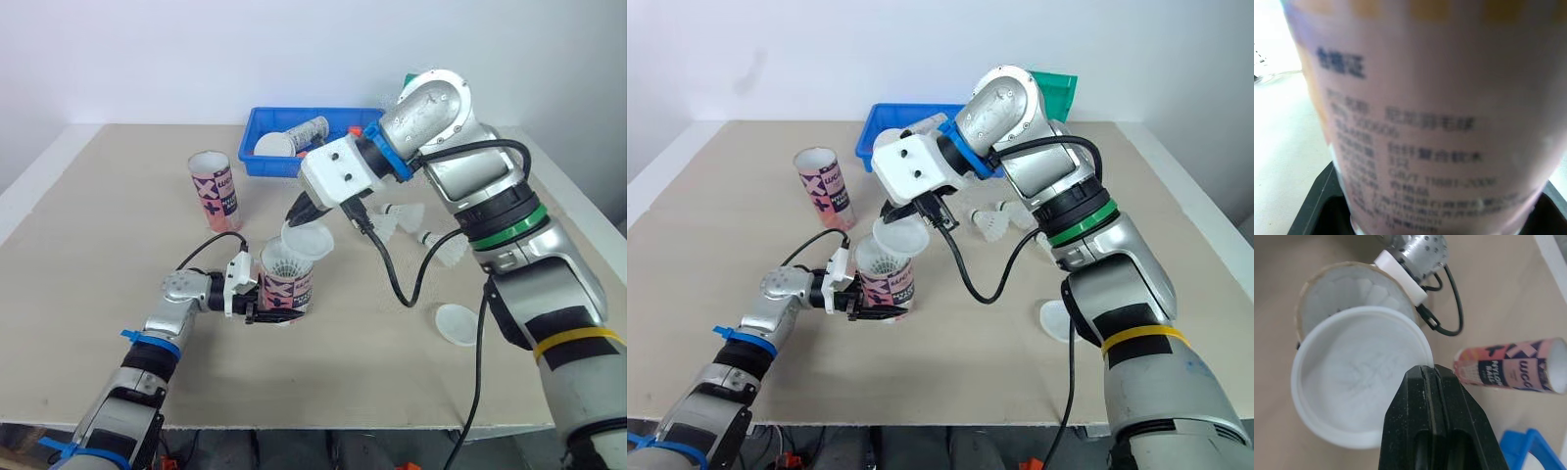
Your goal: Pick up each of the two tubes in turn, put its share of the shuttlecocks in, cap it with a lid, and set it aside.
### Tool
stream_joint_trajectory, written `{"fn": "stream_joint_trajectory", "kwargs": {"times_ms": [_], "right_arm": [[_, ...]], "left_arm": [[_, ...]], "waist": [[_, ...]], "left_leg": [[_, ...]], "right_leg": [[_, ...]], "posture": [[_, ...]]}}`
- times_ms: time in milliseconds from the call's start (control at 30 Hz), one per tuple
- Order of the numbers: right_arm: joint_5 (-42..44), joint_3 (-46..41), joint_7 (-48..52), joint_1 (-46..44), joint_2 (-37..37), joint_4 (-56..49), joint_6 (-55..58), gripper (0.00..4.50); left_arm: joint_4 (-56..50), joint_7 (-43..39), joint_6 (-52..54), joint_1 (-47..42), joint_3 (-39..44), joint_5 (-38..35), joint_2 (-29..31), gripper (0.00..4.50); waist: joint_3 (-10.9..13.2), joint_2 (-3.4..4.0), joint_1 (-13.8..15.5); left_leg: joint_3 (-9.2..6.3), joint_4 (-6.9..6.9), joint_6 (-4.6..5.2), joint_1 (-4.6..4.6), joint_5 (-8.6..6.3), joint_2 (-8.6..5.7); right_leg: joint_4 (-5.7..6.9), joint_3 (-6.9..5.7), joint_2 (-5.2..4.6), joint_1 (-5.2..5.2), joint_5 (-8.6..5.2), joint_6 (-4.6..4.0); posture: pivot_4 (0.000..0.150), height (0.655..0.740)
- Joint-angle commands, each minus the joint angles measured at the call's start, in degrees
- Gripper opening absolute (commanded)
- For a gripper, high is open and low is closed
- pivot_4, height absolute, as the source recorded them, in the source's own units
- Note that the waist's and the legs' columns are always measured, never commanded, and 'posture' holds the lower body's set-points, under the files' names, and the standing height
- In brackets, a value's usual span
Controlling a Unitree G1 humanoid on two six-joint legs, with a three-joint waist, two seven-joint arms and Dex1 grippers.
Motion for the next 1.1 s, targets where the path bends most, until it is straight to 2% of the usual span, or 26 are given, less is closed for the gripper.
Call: {"fn": "stream_joint_trajectory", "kwargs": {"times_ms": [33, 300, 600, 800, 1100], "right_arm": [[3.89, -1.7, 2.37, -2.21, 0.4, -2.62, 1.5, 0.06], [5.94, 0.21, 2.37, -2.75, 0.54, -1.26, -1.12, 0.06], [6.25, 1.35, 2.37, -2.66, 1.47, -0.63, -2.89, 0.06], [5.64, -1.1, 2.37, -5.44, 4.36, 2.75, -3.16, 0.06], [4.94, 0.49, 2.37, -5.7, 3.92, 3.48, -5.88, 0.06]], "left_arm": [[3.55, 1.72, 3.45, 3.41, -1.45, 4.18, 1.99, 2.76], [0.64, 3.16, 5.14, 4.48, -1.22, 3.68, 1.96, 2.76], [-4.37, 3.98, 7.37, 8.59, -0.1, 3.0, 4.86, 2.76], [-4.94, 4.5, 8.14, 8.67, -0.14, 2.86, 5.1, 2.76], [-4.68, 5.21, 7.9, 7.96, -0.33, 2.72, 4.17, 2.76]], "waist": [[0.0, 0.0, -0.08], [0.0, 0.0, -0.58], [0.0, -0.01, -1.24], [0.01, -0.01, -1.51], [0.0, -0.04, -1.51]], "left_leg": [[0.0, -0.03, 0.0, 0.01, 0.0, 0.0], [-0.02, -0.04, 0.01, 0.03, 0.01, 0.0], [-0.04, -0.33, 0.02, 0.05, 0.01, 0.02], [-0.31, -0.5, 0.03, 0.15, 0.01, 0.12], [-0.36, -0.48, 0.02, 0.15, 0.01, 0.11]], "right_leg": [[0.0, 0.0, 0.01, 0.0, -0.01, -0.02], [0.0, 0.0, 0.0, 0.0, -0.02, -0.03], [-0.01, 0.01, 0.06, -0.13, -0.1, -0.16], [0.03, -0.03, 0.35, -0.13, -0.19, -0.34], [0.02, -0.05, 0.33, -0.11, -0.18, -0.39]], "posture": [[0.15, 0.7079], [0.15, 0.7079], [0.15, 0.7079], [0.15, 0.7079], [0.15, 0.7079]]}}
